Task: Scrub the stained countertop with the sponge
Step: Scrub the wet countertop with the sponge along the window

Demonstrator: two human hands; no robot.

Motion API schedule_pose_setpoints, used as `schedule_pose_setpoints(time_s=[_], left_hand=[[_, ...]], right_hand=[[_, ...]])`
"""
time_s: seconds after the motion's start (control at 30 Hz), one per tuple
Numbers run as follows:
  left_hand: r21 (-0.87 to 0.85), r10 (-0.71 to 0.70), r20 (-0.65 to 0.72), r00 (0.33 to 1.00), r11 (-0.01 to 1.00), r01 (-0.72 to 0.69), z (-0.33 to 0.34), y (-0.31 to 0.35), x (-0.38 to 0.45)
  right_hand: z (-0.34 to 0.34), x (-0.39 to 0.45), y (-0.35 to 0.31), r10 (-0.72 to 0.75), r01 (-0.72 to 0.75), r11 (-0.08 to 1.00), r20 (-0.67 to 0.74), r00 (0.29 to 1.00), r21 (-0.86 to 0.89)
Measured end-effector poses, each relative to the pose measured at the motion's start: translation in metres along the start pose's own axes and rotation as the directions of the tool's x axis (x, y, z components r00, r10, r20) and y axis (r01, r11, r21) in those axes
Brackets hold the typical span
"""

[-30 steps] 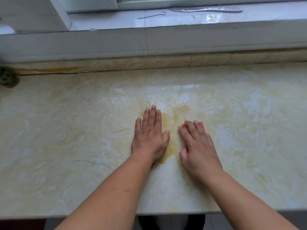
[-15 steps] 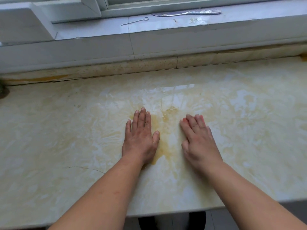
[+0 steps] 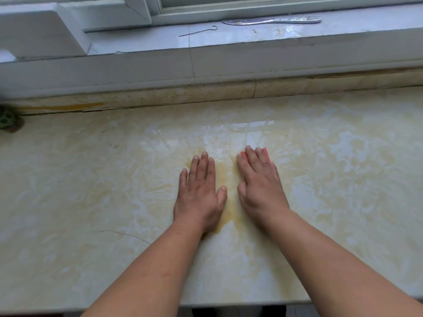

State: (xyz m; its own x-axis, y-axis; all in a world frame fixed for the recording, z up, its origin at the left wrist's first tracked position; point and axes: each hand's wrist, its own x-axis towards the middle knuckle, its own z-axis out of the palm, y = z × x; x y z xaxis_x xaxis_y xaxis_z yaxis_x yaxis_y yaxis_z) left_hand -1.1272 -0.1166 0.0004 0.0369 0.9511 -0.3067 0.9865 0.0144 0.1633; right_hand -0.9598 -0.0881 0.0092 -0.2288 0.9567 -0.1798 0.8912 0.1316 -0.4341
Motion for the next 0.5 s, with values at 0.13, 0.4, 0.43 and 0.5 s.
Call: schedule_pose_setpoints(time_s=[0.13,0.4,0.43,0.5], left_hand=[[0.005,0.006,0.005,1.0,1.0,-0.006,0.0,0.001,-0.001],[0.005,0.009,0.003,1.0,1.0,-0.009,0.002,0.0,0.001],[0.005,0.012,0.006,1.0,1.0,-0.012,0.002,-0.001,0.0],[0.013,0.011,0.005,1.0,1.0,-0.011,0.002,-0.001,0.0]], right_hand=[[0.007,-0.054,0.01,-0.099,0.1,0.995,0.033,0.995,-0.023],[-0.004,0.033,-0.014,-0.015,0.017,0.998,0.044,0.999,-0.059],[-0.004,0.031,-0.015,-0.02,0.023,0.998,0.053,0.998,-0.064],[-0.001,0.006,-0.01,-0.059,0.062,0.997,0.059,0.997,-0.051]])
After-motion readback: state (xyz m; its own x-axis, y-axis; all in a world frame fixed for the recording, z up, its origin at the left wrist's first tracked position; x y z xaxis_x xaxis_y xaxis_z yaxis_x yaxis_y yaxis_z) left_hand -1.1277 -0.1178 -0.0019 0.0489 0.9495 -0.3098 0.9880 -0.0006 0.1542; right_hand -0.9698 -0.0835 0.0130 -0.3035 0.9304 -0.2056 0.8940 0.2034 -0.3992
